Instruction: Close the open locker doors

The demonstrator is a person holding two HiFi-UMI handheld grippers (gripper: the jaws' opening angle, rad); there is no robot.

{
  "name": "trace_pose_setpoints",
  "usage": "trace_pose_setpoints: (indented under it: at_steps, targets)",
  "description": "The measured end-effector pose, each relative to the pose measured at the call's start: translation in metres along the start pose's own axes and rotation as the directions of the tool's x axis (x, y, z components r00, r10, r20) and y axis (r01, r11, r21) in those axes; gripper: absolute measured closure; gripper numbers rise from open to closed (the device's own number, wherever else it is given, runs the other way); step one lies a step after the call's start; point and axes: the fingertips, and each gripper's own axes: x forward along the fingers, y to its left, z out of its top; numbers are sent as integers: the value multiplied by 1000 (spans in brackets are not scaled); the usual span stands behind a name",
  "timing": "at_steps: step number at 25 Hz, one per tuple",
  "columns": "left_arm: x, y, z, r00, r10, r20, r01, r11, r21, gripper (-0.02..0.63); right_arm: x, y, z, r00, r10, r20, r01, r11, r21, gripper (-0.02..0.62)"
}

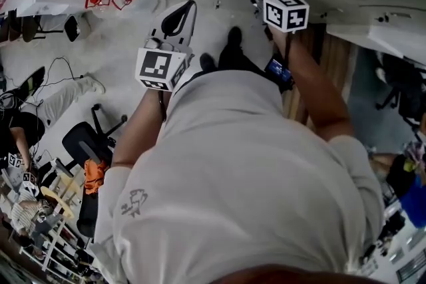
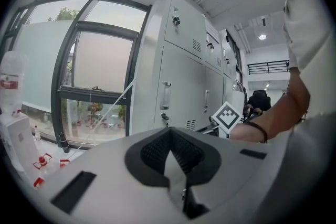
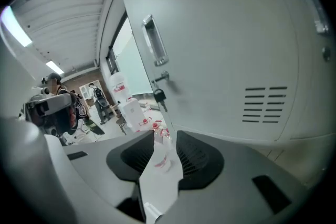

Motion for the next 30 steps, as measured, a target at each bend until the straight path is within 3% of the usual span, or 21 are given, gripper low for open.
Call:
trace_pose_setpoints:
  at_steps: [6,12,17,19,30]
  targets:
    - [-4,-12,14,999,-21,45,19,999,43,611,-55,36,24,991,19,133,-2,992,-126,463]
    - [-7,-22,24,997,-40,72,36,998,56,611,-99,61,37,970,10,244,43,976,-212,507]
    - [-12,-33,36,994,-55,99,48,996,72,611,-140,77,49,934,5,357,107,950,-294,597]
    - [-13,-36,42,992,-53,115,46,997,62,611,-152,81,53,919,18,393,115,943,-312,597]
    - [-5,-59,39,989,-95,116,87,994,71,611,-187,82,54,907,30,421,113,944,-310,597]
